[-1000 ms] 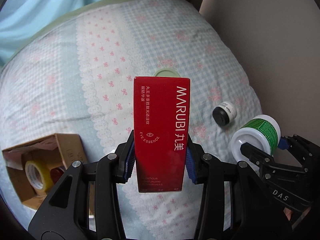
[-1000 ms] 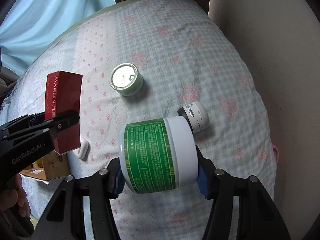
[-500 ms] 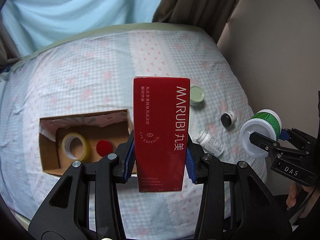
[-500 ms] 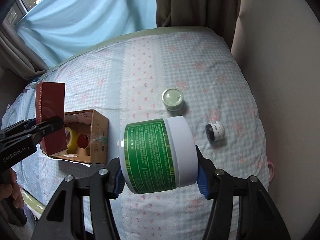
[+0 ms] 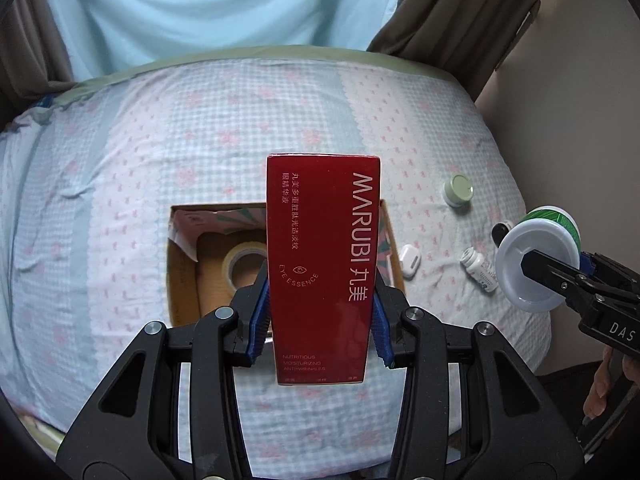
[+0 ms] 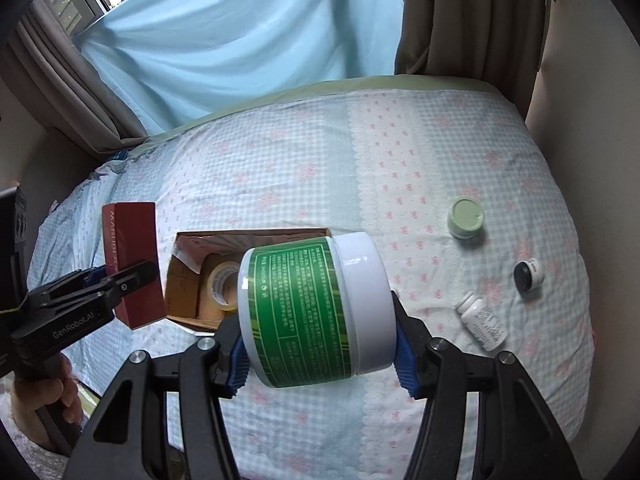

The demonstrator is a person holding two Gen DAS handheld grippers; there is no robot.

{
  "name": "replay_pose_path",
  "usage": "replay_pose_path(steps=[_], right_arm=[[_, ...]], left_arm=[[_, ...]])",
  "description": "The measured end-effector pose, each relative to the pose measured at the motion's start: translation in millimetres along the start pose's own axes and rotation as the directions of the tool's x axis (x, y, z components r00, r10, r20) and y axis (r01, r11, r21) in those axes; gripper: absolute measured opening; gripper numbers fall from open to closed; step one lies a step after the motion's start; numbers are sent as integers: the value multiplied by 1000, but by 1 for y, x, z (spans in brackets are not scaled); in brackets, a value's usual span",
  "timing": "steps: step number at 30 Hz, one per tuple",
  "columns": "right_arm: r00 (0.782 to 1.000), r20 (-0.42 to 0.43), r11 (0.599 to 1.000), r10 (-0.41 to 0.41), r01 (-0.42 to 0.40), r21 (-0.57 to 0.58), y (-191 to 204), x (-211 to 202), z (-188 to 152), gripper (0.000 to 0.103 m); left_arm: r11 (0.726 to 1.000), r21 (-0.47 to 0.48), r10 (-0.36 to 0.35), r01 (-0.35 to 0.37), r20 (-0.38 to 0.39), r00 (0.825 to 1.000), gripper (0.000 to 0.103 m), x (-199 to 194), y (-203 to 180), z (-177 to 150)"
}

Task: Organize rigid objects
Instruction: 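Carry the MARUBI box with the left tool while the right tool carries the tub to the box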

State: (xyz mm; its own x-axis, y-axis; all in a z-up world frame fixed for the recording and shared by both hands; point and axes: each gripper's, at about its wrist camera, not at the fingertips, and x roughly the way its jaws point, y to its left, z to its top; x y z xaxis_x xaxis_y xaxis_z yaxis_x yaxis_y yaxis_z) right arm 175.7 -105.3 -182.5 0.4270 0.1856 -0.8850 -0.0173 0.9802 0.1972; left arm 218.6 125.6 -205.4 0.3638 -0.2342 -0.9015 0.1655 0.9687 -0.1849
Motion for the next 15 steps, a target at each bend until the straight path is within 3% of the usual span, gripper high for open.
replay_pose_path(steps=[7, 15], right_arm=[[999, -33, 999, 13, -11, 45, 60, 45, 0, 54], [992, -122, 1000, 11, -9, 15, 99, 117, -6, 54]], left_arm=[[999, -31, -18, 15, -79, 997, 39, 40, 67, 0], [998, -50, 19, -28, -170, 985, 39, 105, 102, -14]])
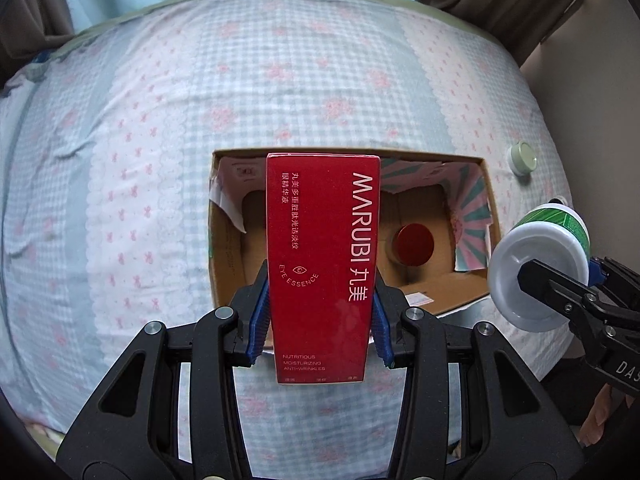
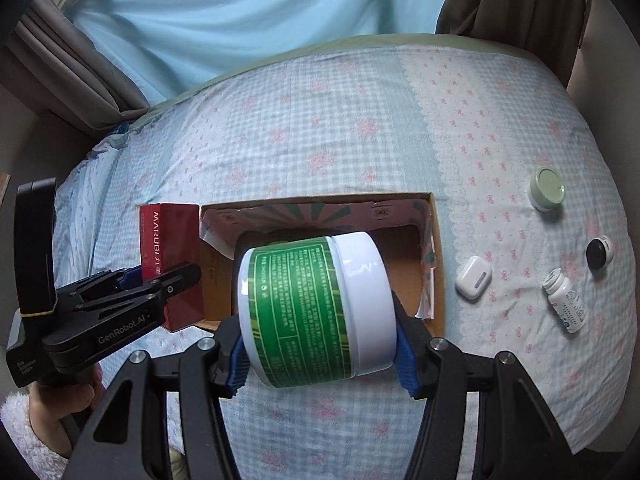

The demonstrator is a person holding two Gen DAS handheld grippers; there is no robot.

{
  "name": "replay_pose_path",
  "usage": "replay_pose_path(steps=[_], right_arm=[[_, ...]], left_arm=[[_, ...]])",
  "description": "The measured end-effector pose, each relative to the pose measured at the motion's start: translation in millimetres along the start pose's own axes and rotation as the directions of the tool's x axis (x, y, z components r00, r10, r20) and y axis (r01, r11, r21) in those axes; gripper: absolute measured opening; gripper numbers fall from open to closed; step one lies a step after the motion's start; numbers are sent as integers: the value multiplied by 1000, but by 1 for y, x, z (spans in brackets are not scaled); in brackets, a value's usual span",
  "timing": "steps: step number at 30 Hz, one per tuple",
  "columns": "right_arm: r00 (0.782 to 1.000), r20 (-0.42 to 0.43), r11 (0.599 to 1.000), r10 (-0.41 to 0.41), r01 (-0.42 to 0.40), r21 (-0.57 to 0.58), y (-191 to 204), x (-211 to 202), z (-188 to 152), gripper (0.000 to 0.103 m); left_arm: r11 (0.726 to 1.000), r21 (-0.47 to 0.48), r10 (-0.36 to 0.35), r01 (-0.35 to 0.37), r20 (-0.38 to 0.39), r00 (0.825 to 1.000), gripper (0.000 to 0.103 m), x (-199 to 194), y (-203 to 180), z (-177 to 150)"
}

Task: Organize rigid objects
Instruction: 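Carry the MARUBI box with the left tool while the right tool carries the tub to the box, then release the MARUBI box and tub into the cardboard box, withdraw both tools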

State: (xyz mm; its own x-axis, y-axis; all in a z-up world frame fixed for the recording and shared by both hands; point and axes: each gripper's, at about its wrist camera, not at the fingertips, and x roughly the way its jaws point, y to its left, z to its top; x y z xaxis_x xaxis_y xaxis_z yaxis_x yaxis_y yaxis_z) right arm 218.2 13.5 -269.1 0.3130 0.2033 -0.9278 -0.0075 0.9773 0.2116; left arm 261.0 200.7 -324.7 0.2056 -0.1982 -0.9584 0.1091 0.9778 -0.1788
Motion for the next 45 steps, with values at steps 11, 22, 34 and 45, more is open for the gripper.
replay_pose_path(steps=[11, 22, 34, 45], right_arm=[[983, -180, 997, -37, 25, -68, 3, 116, -4, 54], [973, -230, 993, -32, 4, -122, 5, 148, -1, 62], [981, -191, 973, -42, -4, -230, 1, 128, -26, 103], [992, -117, 976, -38, 12, -220, 9, 90, -20, 103]], left_arm=[[999, -32, 26, -29, -113, 993, 39, 83, 27, 9], [999, 20, 39, -36, -134, 990, 103, 94, 21, 32], [1000, 3, 13, -13, -113, 994, 103, 79, 18, 30], [1000, 11, 27, -27, -33, 999, 103, 22, 11, 9]])
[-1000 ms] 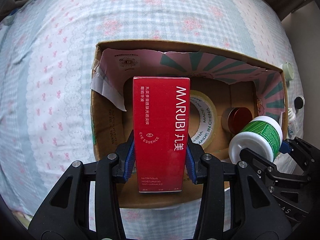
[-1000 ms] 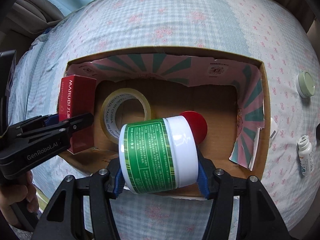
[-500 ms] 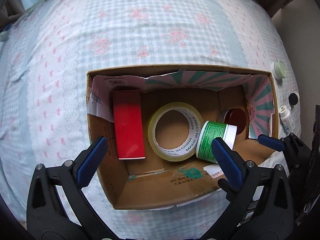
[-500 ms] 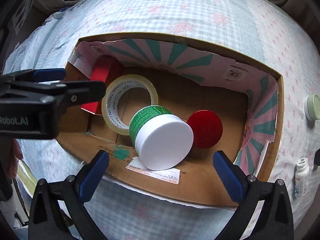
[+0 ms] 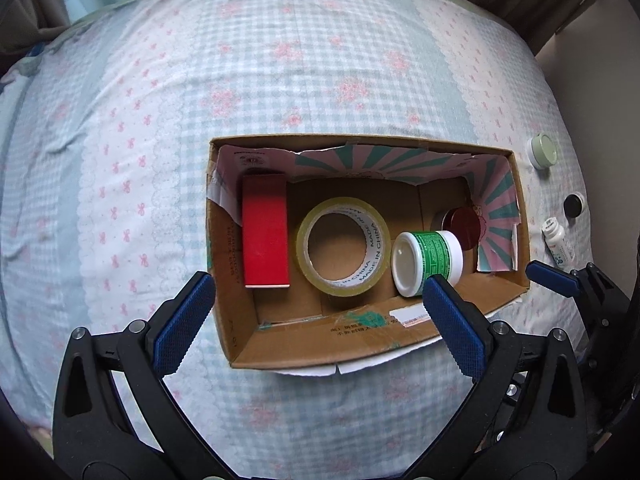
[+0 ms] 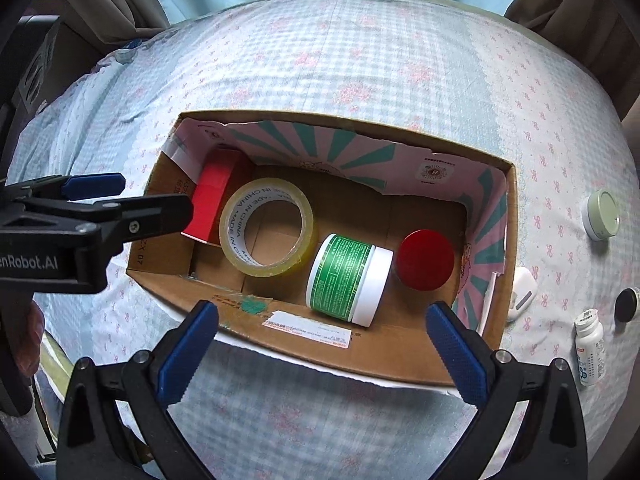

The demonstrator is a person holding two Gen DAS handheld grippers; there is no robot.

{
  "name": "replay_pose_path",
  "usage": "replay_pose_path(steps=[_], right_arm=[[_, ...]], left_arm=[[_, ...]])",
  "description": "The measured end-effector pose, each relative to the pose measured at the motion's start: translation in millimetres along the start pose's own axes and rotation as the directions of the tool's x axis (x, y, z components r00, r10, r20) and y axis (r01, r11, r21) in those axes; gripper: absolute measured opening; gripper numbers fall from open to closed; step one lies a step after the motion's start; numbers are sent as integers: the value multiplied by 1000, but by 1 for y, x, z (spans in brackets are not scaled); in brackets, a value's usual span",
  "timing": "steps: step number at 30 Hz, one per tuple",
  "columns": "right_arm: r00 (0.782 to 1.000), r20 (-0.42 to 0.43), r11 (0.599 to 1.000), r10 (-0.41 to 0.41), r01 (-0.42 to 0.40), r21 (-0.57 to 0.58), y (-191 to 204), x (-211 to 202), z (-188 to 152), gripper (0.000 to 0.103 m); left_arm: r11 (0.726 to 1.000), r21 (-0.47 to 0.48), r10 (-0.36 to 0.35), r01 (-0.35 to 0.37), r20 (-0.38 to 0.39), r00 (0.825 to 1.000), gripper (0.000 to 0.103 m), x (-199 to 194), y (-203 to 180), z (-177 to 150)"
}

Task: Organize rigid objects
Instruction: 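Release the MARUBI box and tub into the cardboard box, withdraw both tools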

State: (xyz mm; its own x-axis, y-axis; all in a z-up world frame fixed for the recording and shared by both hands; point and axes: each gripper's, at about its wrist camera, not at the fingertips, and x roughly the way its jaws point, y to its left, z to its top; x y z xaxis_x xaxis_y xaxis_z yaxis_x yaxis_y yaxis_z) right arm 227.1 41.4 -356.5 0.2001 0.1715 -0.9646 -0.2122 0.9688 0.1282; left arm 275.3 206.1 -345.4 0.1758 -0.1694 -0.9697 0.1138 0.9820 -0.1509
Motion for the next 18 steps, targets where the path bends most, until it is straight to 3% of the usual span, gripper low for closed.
replay_pose_path(steps=[7, 18], right_arm=[[999, 40, 1000, -19, 19, 8, 7, -52, -18, 103], [987, 142, 989, -75, 55, 136, -6, -148, -80, 103]], left_arm=[[1000, -22, -13, 15, 69, 998, 103, -57, -10, -32], [998, 43, -56, 49, 173, 983, 103, -129, -74, -94]])
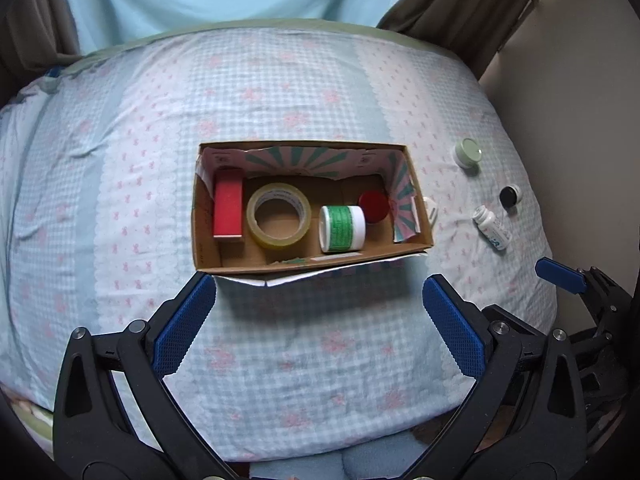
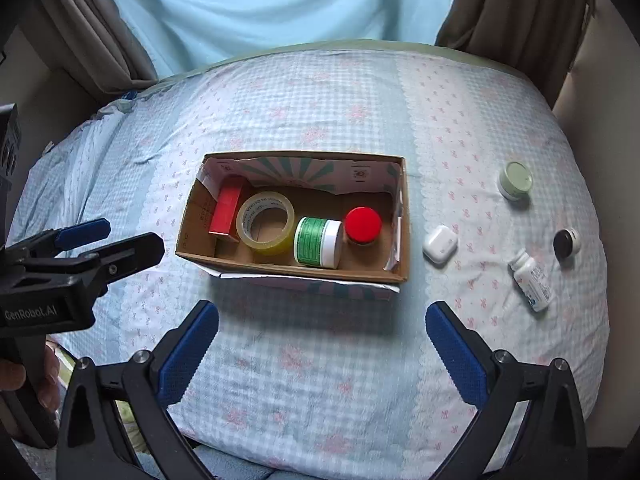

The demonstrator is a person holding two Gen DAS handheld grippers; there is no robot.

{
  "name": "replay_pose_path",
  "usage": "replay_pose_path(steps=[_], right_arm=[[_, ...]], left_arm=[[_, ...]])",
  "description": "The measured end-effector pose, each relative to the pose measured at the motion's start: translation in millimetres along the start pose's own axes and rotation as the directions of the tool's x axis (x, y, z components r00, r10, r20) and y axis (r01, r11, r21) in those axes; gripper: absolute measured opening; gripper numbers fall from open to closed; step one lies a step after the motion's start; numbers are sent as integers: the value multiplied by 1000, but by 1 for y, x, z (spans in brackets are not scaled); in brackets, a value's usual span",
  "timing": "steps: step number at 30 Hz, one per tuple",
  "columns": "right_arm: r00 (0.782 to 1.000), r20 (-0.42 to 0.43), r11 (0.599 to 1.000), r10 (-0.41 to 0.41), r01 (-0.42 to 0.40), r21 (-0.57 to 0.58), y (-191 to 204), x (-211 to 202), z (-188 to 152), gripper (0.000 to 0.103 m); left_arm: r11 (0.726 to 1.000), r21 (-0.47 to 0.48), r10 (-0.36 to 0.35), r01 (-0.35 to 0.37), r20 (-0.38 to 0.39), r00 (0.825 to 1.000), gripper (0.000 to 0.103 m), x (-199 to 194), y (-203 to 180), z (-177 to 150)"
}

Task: Organize rigid objects
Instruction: 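Release the MARUBI box and tub into the cardboard box, withdraw both tools, then grasp the white earbud case with the left tool while the right tool grasps the pill bottle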

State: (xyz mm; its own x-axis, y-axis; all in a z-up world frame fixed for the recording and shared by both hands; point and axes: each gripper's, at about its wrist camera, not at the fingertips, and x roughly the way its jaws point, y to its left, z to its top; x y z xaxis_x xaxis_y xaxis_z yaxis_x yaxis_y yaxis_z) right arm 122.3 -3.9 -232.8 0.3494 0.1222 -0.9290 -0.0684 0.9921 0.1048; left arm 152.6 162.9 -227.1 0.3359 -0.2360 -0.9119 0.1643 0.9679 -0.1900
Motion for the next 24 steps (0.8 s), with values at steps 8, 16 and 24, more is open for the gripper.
replay_pose_path(steps=[8, 16, 24], right_arm=[[996, 52, 993, -76, 71, 96, -50, -54, -28, 103], [996, 57, 990, -71, 64, 122, -127, -68, -40, 103], [1000, 21, 999, -19, 20, -41, -206, -49, -27, 103]], left_arm=[[995, 98, -12, 7, 53, 999, 103, -23, -73, -10], [997, 80, -1, -6, 80, 997, 103, -15, -150, -5], [997, -10, 76, -75, 66, 995, 103, 21, -217, 5]])
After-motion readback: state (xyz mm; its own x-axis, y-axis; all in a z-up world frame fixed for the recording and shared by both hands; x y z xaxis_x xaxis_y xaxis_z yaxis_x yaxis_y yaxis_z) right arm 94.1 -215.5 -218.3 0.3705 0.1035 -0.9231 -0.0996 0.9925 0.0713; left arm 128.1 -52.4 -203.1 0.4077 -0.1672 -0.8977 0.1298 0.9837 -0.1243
